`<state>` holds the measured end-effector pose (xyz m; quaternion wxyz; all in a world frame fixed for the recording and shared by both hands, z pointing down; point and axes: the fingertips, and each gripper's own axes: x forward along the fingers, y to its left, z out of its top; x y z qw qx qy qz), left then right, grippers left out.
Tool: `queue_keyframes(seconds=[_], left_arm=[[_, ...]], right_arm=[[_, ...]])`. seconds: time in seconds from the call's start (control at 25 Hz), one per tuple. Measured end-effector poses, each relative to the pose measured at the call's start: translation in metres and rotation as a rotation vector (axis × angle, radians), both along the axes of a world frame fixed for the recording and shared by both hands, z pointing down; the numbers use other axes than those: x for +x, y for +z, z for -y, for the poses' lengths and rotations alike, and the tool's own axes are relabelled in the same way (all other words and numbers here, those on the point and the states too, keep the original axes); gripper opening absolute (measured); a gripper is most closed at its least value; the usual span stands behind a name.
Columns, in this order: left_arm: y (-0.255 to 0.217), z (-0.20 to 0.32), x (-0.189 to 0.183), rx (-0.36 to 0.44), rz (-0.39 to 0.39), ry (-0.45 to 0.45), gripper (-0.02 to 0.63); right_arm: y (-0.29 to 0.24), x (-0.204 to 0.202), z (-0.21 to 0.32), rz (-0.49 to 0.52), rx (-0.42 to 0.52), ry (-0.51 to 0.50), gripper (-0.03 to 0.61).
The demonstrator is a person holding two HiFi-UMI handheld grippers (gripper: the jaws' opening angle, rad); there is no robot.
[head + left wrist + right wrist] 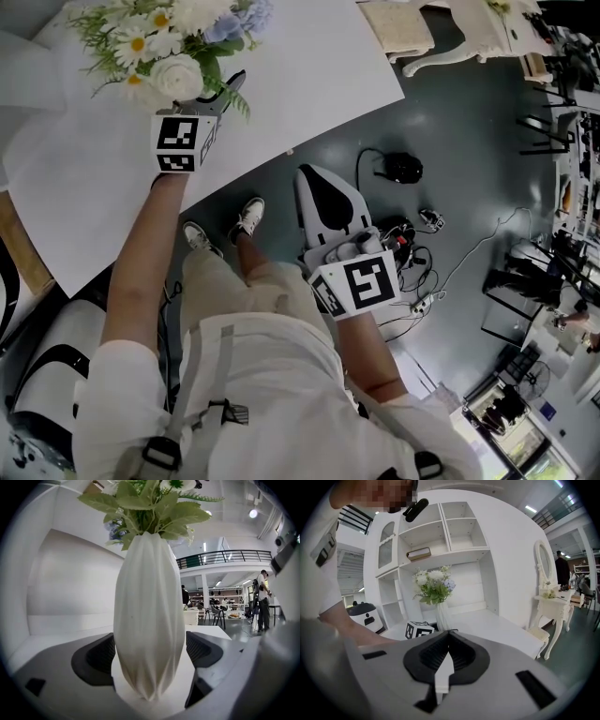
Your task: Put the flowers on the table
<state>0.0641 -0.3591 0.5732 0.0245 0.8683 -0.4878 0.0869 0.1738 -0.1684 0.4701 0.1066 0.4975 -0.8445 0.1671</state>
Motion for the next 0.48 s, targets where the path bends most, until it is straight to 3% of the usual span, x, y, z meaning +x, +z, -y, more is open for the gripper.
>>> queue_keyframes(seconds=[0.48], left_arm=[[-0.007,-0.036,-0.012,-0.040,0.008,0.008,0.468]], right_arm=[[-0.018,-0.010,-0.013,0.009,0.028,0.005,0.009]])
